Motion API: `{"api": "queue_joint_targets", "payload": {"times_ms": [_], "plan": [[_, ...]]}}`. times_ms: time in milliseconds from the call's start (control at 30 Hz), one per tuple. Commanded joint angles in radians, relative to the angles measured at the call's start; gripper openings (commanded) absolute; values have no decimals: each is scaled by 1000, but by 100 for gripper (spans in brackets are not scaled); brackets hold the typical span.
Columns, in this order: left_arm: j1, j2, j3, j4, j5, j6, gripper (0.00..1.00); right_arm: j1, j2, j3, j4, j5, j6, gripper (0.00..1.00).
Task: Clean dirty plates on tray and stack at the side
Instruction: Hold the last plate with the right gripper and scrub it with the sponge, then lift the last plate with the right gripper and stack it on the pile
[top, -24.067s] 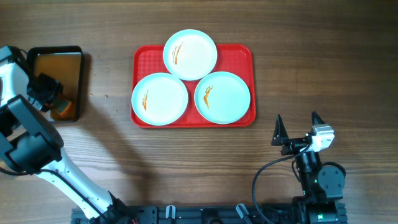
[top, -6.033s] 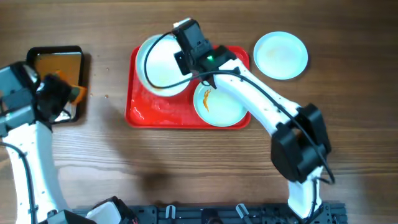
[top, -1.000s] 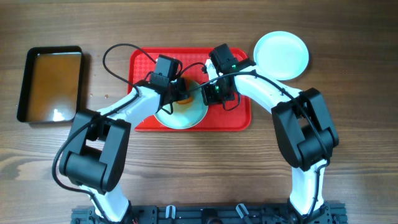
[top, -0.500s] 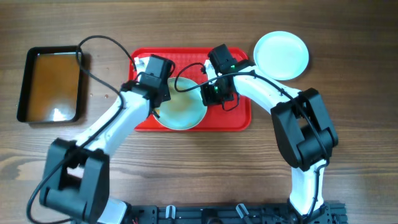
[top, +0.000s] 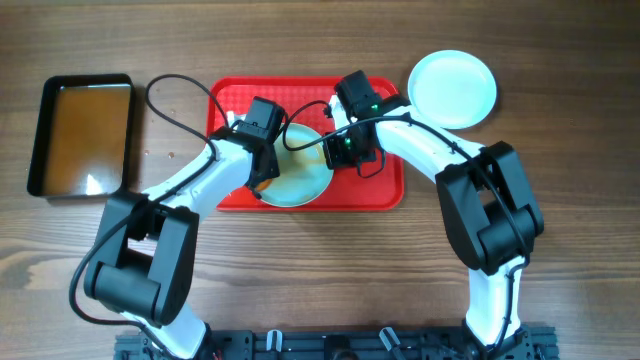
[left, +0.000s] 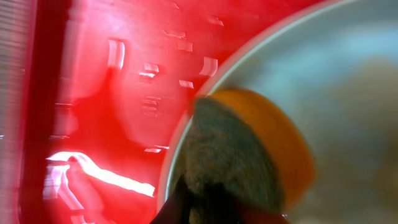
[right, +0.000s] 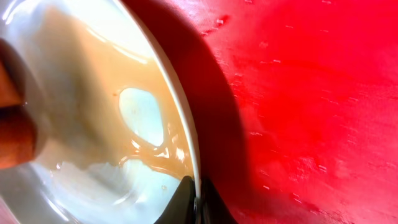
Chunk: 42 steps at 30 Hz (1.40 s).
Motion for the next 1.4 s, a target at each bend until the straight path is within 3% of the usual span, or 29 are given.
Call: {"api": "queue_joint_targets", "payload": {"times_ms": [0,133,167,233,367,467,533,633,767,933,1033,1133,1200,1267,1333,1367], "plan": [[9,19,-18,-43,-396,8,4,-2,41,-23,-26,72,-11,4],[12,-92,-11,-46,-431,-10,4,-2,41,-23,-26,117,42,4],[32,-175,-11,-47,-422,-79,4,-2,39,-20,-30,116,42,4],[86,-286,-11,-40,-344,-109,4,-2,33,2,-44,117,41,4],[397,-475,-12,27,84,-108,4,-1,-34,147,-146,154,-11,4],[661,-470,-12,45,309,-108,4,24,-71,316,-274,404,-46,4],[805,-442,-12,39,361,-97,4,64,-79,421,-336,618,-77,4],[902,-411,-13,41,405,-98,4,149,-79,475,-355,953,-286,4],[921,-378,-13,62,441,-97,4,297,-79,475,-293,1377,-521,4],[921,-353,-13,61,441,-97,4,432,-79,475,-36,1575,-867,4],[921,-353,-13,61,441,-97,4,465,-79,475,29,1622,-934,4],[921,-353,-13,61,441,-97,4,474,-79,475,32,1616,-921,4],[921,-353,-13,60,441,-97,4,465,-79,475,27,1593,-808,4],[921,-353,-13,57,441,-97,4,435,-79,474,-90,1441,-551,4],[921,-353,-15,56,441,-97,4,355,-79,474,-219,1106,-298,4],[921,-353,-15,57,441,-97,4,285,-79,474,-257,949,-75,4]]}}
